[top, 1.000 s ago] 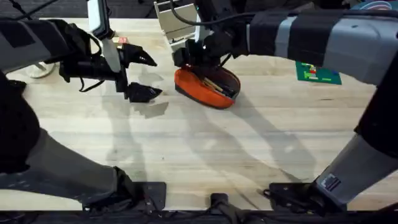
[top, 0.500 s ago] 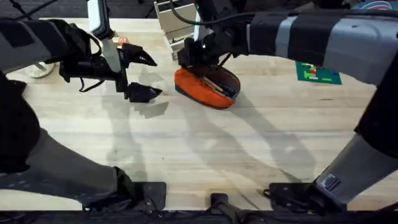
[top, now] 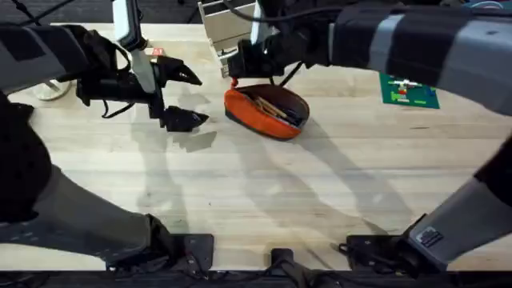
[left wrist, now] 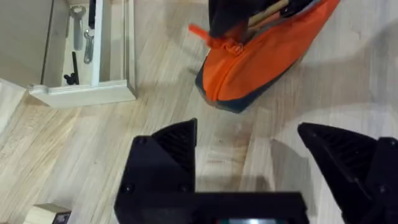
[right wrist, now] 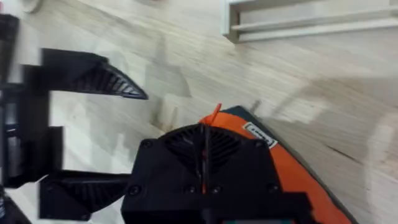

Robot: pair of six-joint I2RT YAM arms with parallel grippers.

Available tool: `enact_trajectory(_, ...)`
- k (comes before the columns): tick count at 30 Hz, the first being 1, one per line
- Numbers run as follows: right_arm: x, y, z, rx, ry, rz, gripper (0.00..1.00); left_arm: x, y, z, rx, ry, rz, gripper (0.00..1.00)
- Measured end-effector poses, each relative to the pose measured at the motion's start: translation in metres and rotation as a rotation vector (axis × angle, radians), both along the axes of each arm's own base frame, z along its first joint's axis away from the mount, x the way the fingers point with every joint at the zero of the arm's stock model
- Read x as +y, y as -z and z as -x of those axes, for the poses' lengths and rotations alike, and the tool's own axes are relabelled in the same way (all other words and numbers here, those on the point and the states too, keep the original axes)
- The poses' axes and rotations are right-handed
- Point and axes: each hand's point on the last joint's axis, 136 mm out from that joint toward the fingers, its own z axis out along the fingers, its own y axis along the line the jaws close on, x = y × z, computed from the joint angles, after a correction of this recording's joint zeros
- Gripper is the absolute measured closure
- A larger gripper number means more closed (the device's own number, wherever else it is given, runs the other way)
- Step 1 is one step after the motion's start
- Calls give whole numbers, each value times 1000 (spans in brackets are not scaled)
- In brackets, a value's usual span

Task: Unzip the bag, pick up the pens from the table one at a time and place them inside, then zip the bag closed.

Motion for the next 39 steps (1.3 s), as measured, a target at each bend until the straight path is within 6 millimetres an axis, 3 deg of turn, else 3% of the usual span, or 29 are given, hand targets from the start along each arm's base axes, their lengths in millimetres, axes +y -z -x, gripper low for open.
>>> enact_trajectory(5, -1, -21, 2, -33, -1, -24, 970, 0, 0, 0, 0, 0, 0, 7)
enact_trajectory(19, 2, -21, 8, -35, -28, -13, 972, 0, 0, 0, 0, 0, 0, 7)
enact_trajectory(31, 7, -50, 17, -103, -68, -34, 971, 0, 0, 0, 0, 0, 0, 8)
enact_trajectory(39, 6, -52, 18, -106, -68, -36, 971, 0, 0, 0, 0, 0, 0, 7)
